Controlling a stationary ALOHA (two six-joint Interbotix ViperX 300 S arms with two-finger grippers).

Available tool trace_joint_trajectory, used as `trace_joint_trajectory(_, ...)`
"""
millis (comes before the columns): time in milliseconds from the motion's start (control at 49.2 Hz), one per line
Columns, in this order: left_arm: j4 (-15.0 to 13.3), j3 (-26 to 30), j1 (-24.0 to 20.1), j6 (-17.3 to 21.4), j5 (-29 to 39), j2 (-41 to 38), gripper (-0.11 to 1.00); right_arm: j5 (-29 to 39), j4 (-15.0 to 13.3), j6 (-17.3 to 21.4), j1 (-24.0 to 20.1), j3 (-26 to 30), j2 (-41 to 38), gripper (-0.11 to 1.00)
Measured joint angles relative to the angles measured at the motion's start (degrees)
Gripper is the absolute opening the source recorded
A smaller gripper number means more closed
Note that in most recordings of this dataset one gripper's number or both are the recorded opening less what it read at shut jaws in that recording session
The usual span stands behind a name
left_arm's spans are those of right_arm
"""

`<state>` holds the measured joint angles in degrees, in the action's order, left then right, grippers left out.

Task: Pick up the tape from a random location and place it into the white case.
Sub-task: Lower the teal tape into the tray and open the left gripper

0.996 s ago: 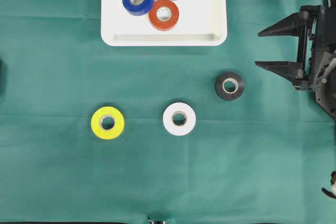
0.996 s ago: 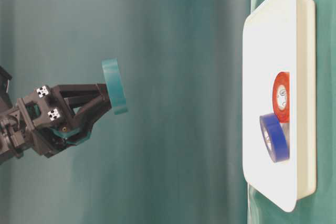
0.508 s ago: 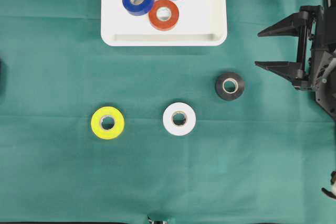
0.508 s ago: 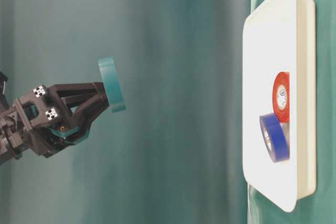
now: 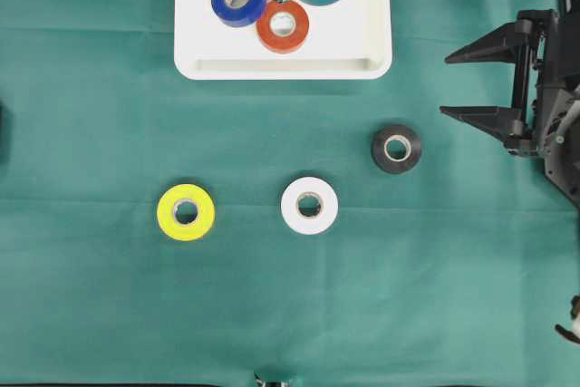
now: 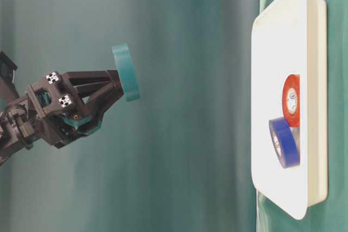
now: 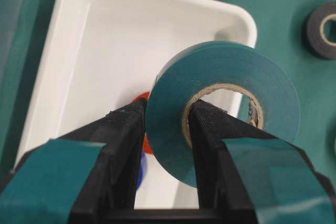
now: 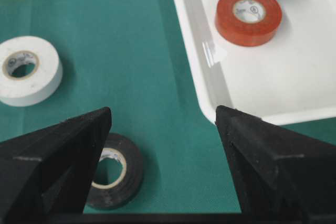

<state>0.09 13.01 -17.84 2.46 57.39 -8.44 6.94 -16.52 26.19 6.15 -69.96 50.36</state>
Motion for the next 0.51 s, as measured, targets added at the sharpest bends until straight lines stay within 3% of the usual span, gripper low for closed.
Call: trace_joint_trajectory(508,0.0,-1.8,-0.7,0.0,-4.7,-5.4,0.22,-0.1,0.0,-0.1,0.0,0.0,-1.2,0.84)
